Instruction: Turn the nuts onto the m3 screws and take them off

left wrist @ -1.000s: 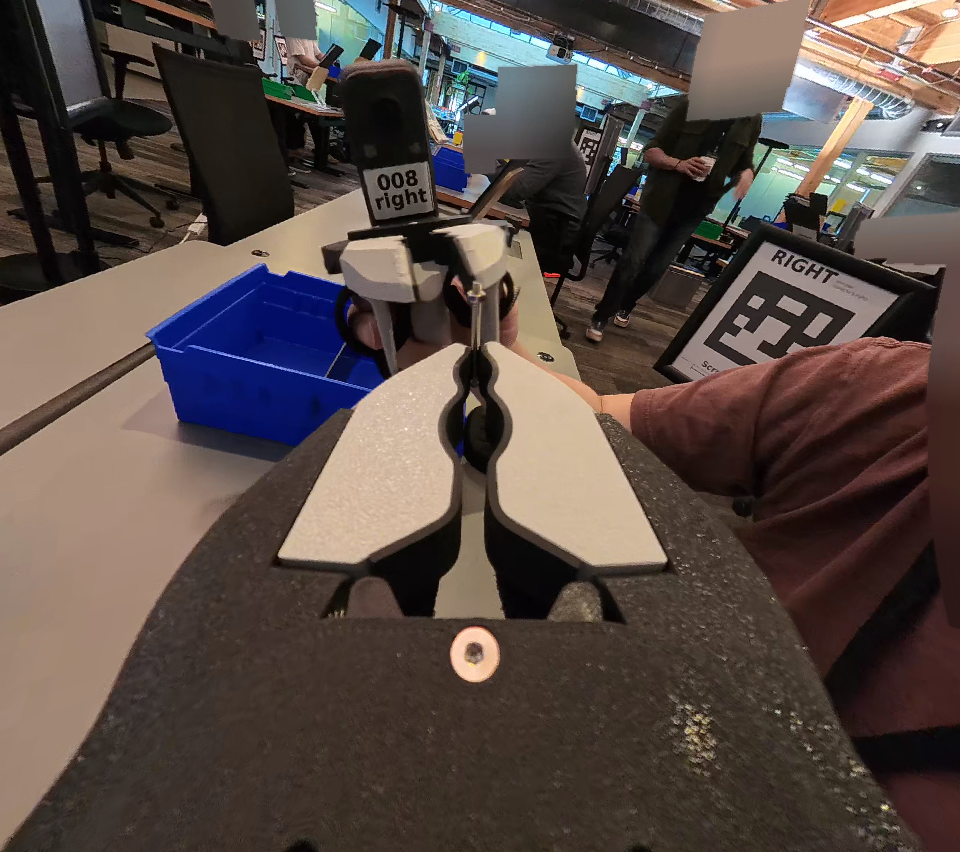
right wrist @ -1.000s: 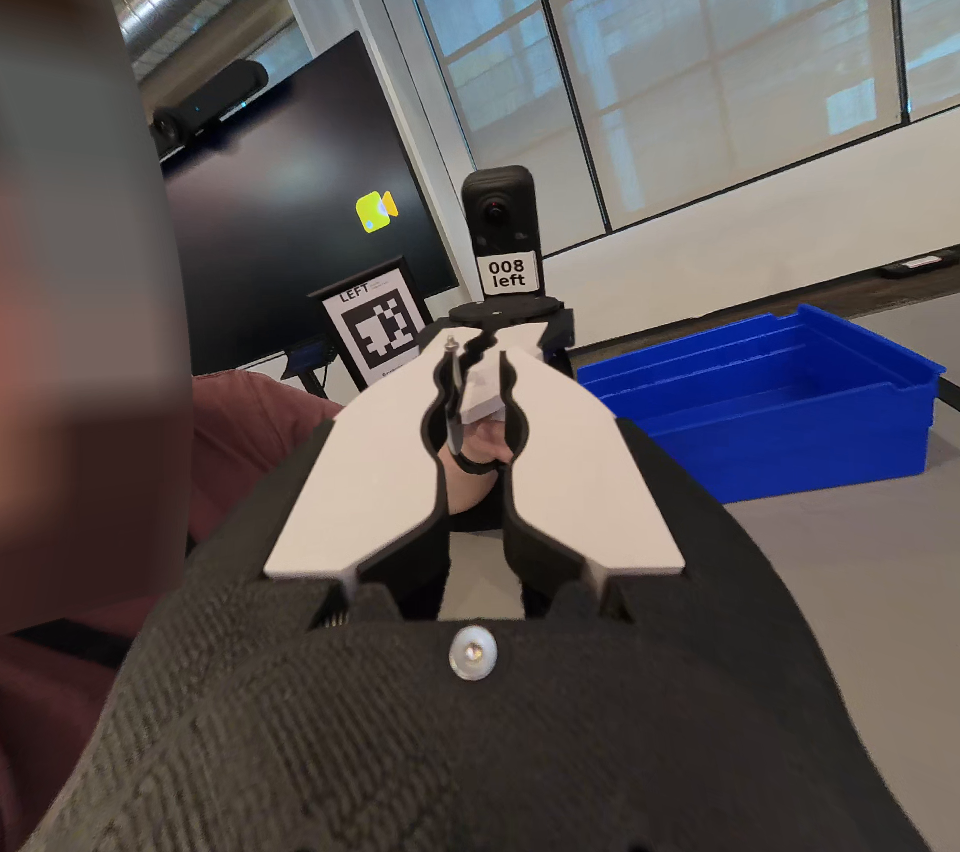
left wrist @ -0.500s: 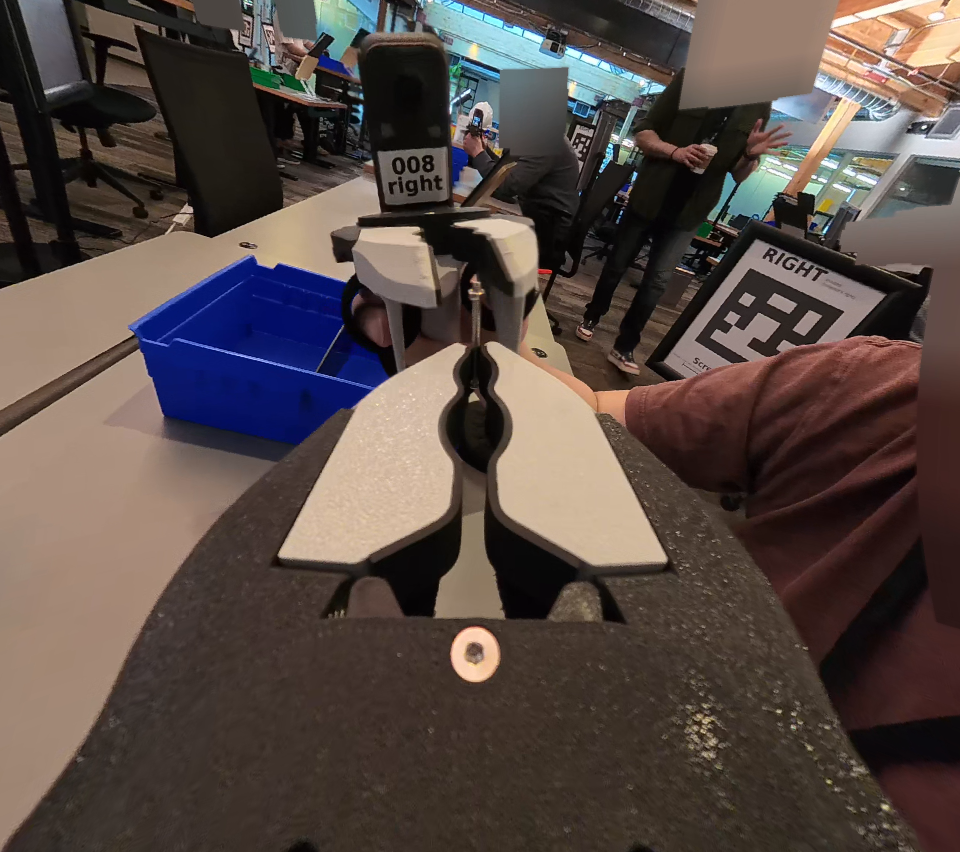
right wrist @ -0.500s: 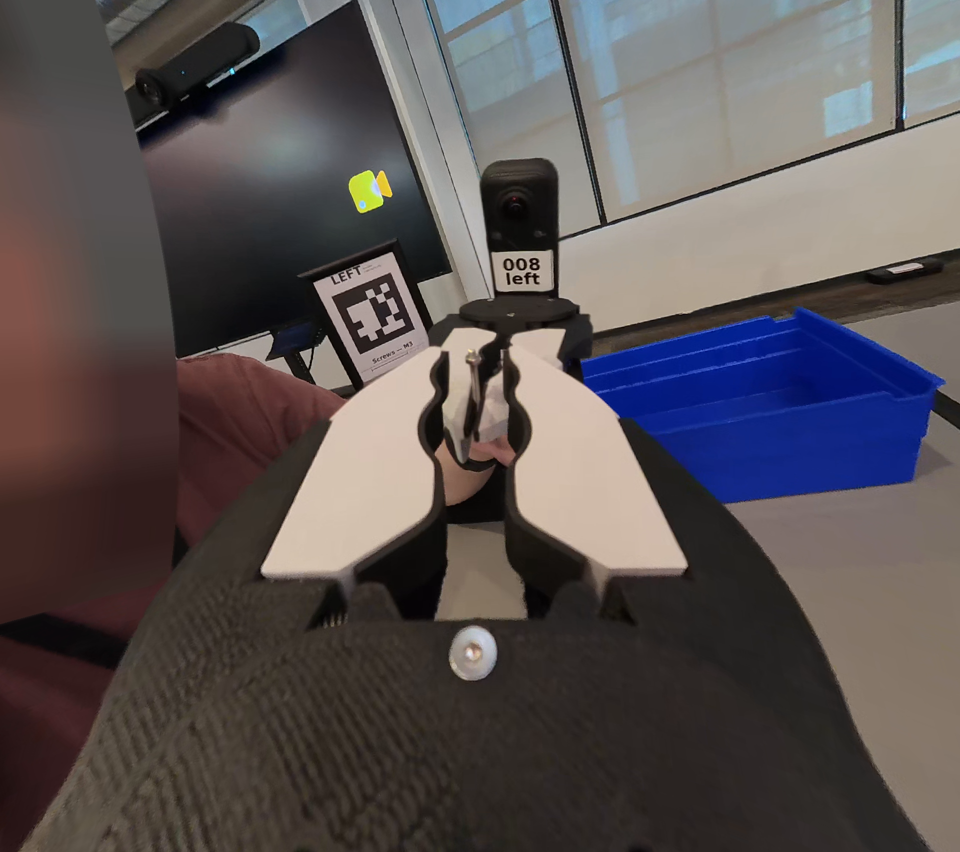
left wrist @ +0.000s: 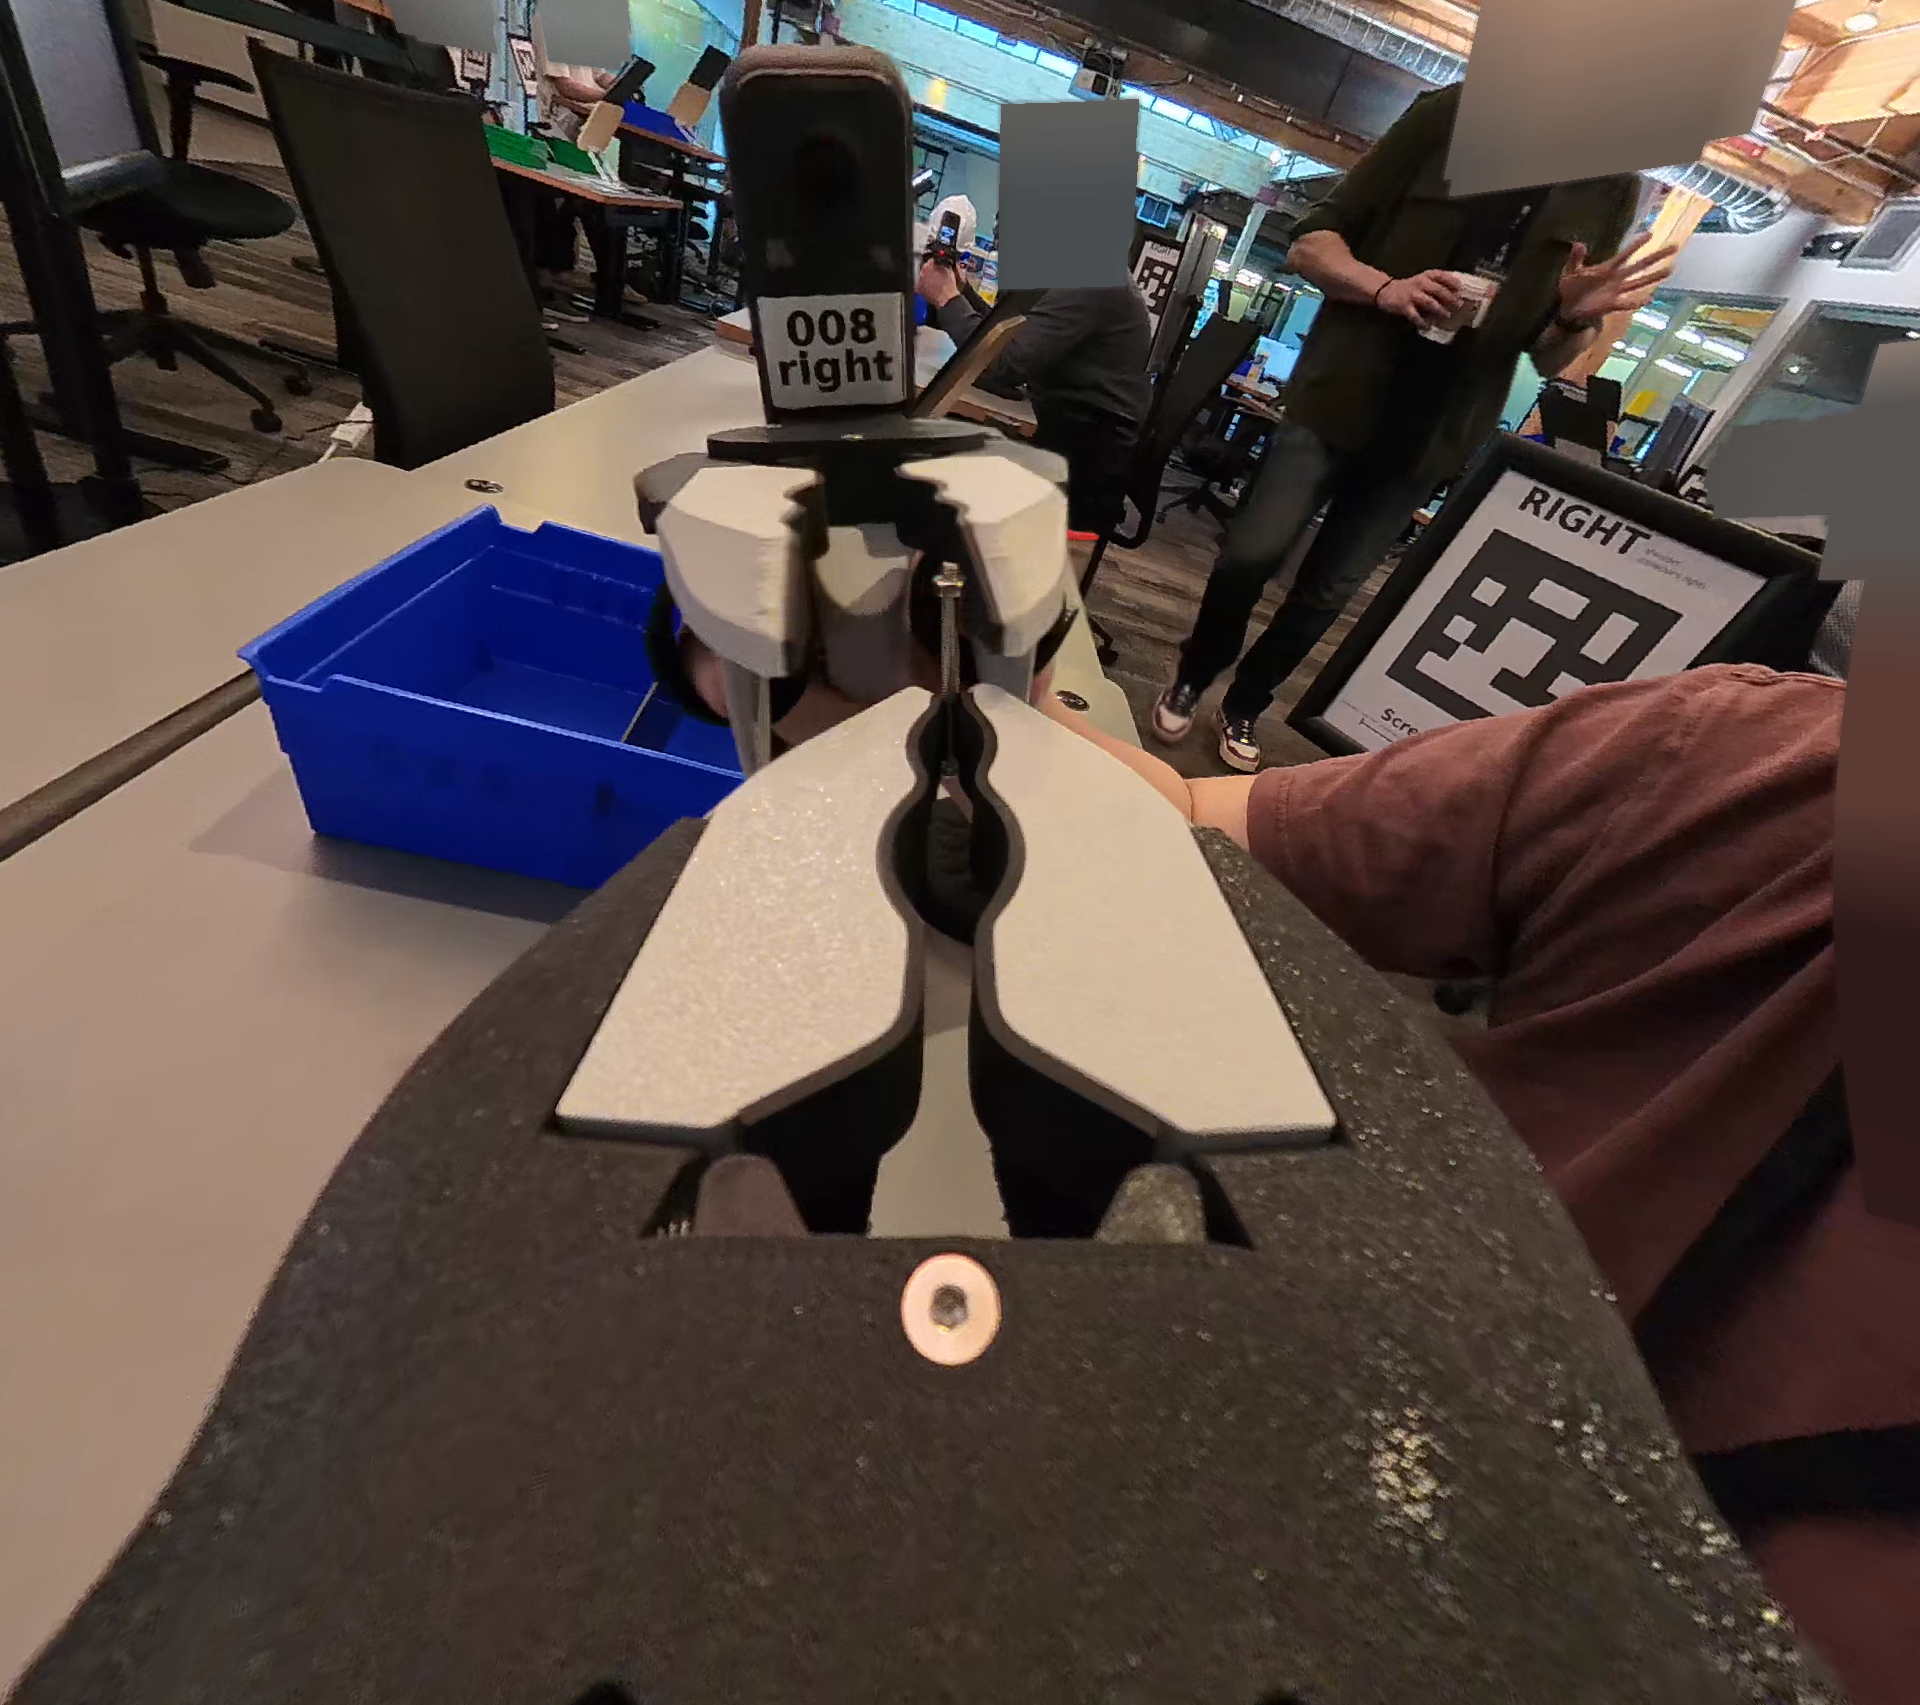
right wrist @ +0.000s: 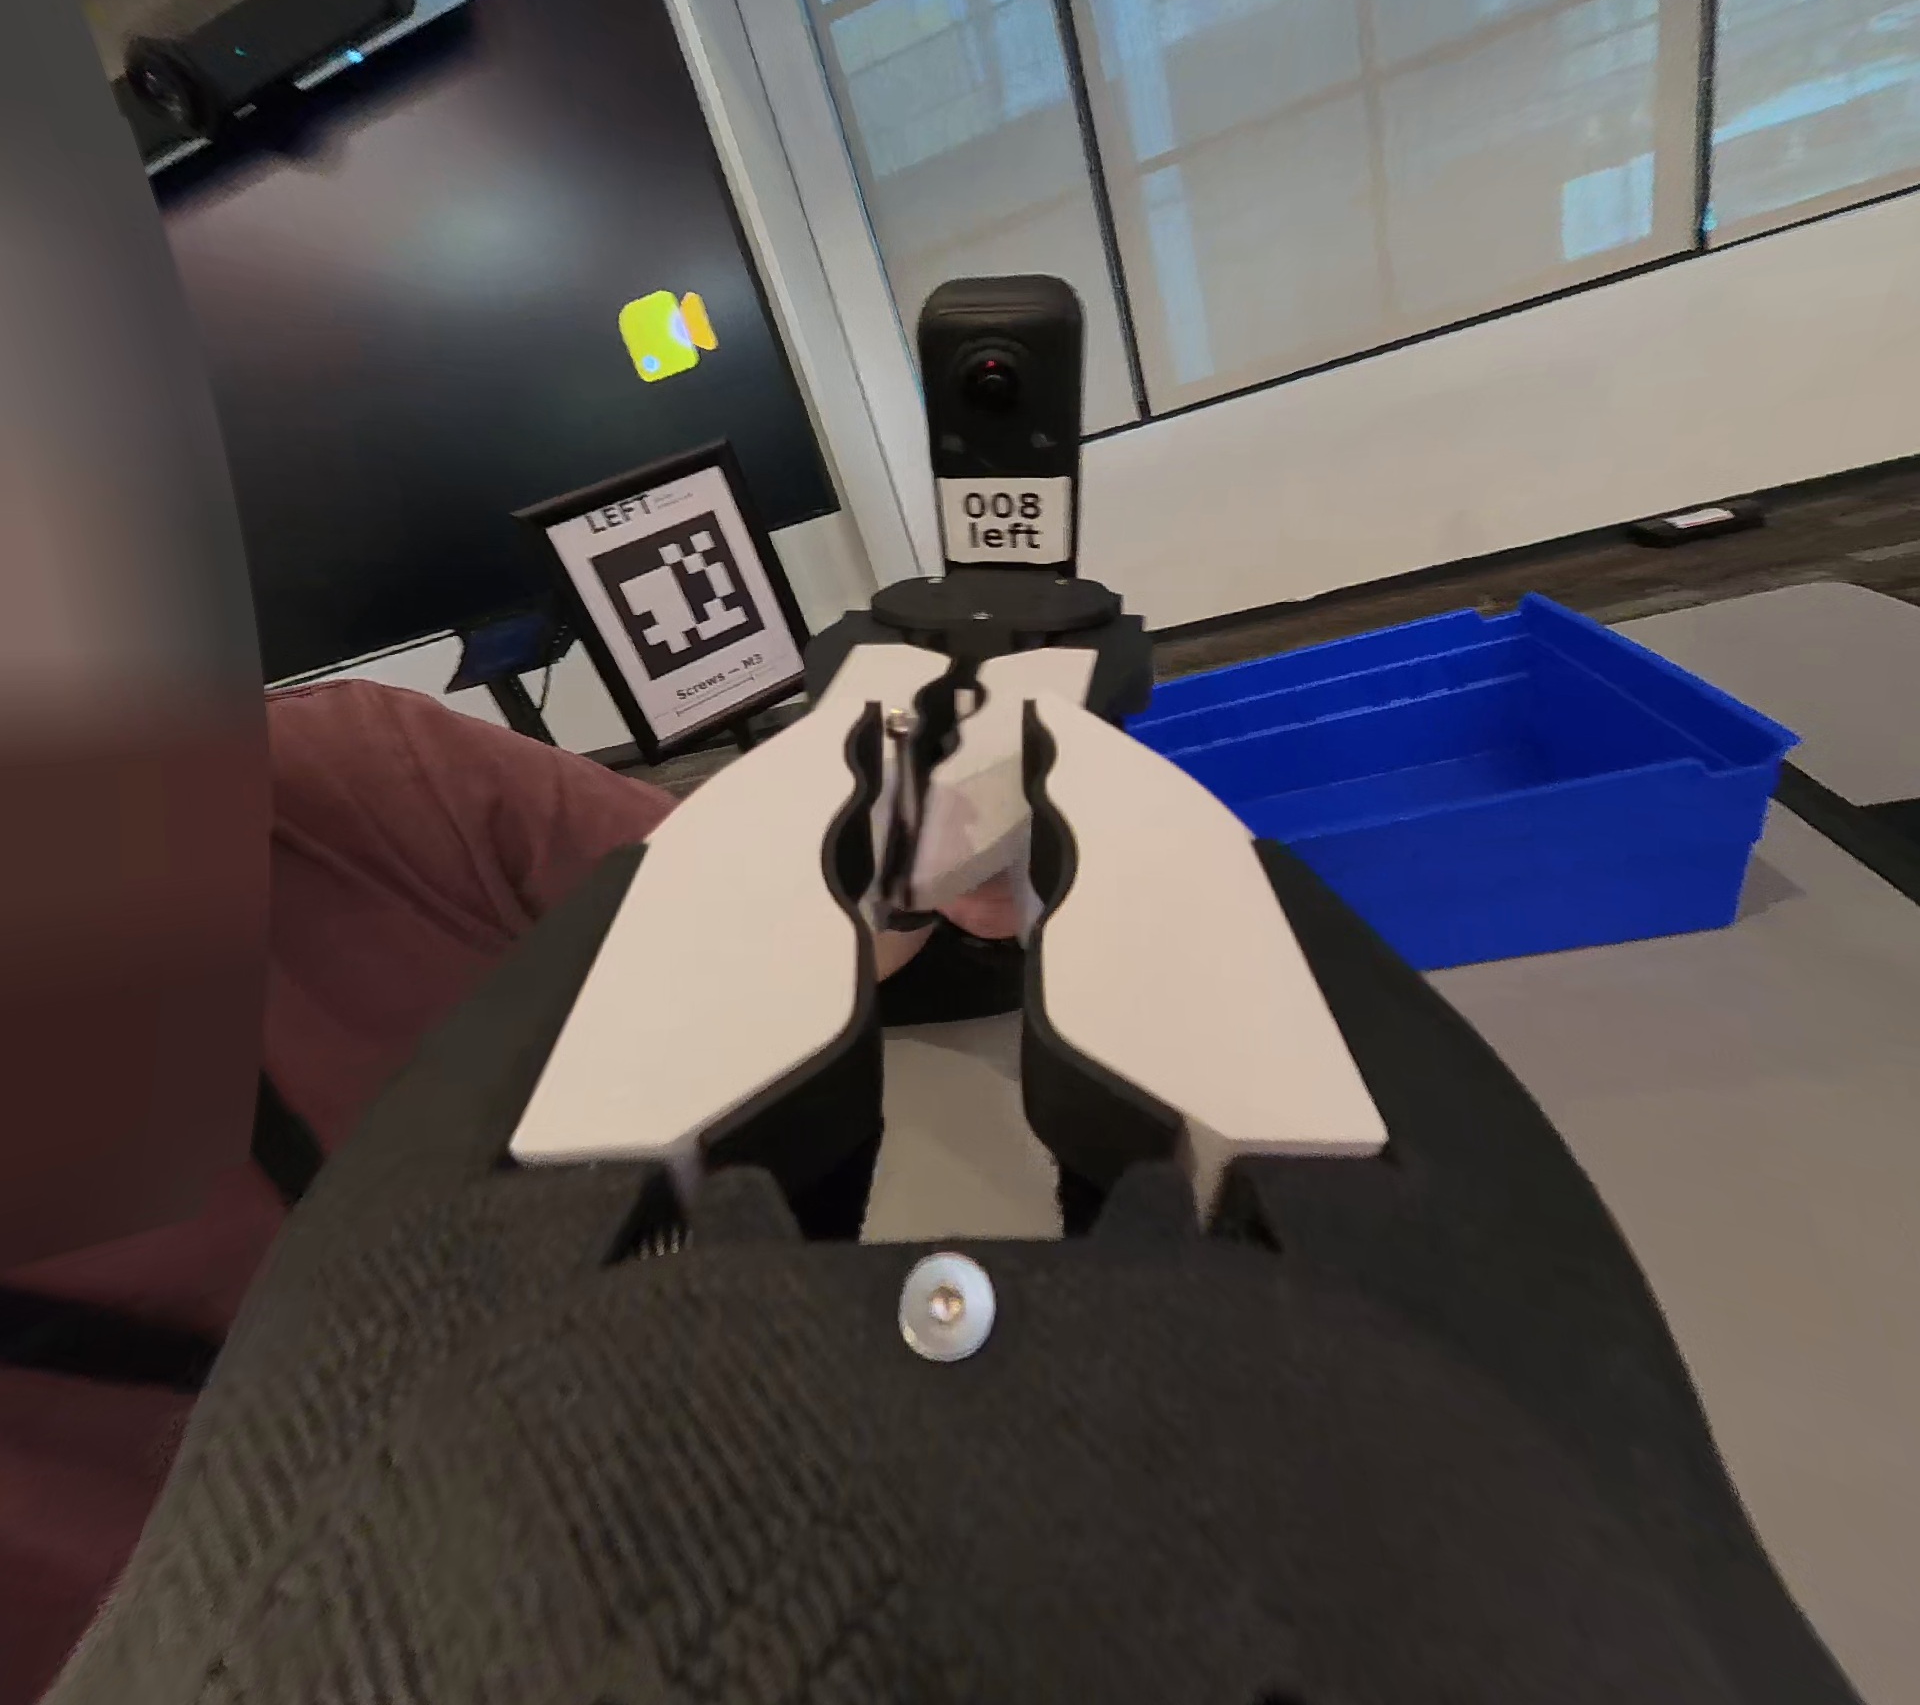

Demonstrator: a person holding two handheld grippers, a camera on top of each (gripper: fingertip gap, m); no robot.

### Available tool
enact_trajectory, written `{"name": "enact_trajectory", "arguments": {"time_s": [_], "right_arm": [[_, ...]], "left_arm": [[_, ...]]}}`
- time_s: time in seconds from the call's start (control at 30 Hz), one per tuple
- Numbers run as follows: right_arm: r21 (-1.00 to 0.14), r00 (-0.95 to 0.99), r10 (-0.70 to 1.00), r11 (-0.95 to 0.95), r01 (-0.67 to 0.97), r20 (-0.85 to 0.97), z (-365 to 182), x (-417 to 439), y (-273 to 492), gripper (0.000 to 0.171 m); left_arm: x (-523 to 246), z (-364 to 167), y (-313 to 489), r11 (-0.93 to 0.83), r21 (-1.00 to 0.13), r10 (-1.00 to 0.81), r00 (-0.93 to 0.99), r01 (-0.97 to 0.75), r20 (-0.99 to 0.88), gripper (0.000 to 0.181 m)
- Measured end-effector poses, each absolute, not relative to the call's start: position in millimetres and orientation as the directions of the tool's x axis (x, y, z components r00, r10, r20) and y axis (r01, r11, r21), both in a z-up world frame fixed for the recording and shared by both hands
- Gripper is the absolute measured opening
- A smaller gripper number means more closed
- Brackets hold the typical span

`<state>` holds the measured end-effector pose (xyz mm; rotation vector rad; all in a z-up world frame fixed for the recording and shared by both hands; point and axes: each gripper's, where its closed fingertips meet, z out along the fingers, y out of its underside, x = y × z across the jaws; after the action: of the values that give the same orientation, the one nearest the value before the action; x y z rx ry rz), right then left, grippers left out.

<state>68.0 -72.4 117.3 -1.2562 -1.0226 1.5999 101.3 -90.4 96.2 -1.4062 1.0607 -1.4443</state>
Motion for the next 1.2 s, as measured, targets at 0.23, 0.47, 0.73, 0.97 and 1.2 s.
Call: {"name": "enact_trajectory", "arguments": {"time_s": [0.23,0.47,0.73,0.97,1.2], "right_arm": [[-0.941,0.035,0.951,-0.300,-0.155,-0.309,113.9,94.5,-31.0,0.021],[-0.995,0.755,0.655,-0.094,0.041,-0.031,92.2,188.2,64.8,0.025],[-0.994,0.966,0.258,-0.099,0.052,0.025,97.6,306.1,96.2,0.025],[-0.988,0.995,0.012,-0.116,0.101,0.101,97.8,370.4,98.7,0.028],[-0.987,0.995,0.005,-0.124,0.102,0.102,97.6,373.8,98.5,0.030]], "left_arm": [[84.3,107.2,-77.6,-0.265,-0.963,-0.963,0.038,0.044,0.267,0.002],[61.4,126.4,-70.7,-0.240,-0.967,-0.966,0.077,0.090,0.247,0.002],[42.1,144.3,-71.0,-0.194,-0.973,-0.971,0.114,0.126,0.208,0.002],[39.1,145.1,-69.5,-0.193,-0.973,-0.970,0.123,0.124,0.208,0.002],[44.0,139.9,-69.1,-0.205,-0.973,-0.969,0.117,0.110,0.217,0.002]]}}
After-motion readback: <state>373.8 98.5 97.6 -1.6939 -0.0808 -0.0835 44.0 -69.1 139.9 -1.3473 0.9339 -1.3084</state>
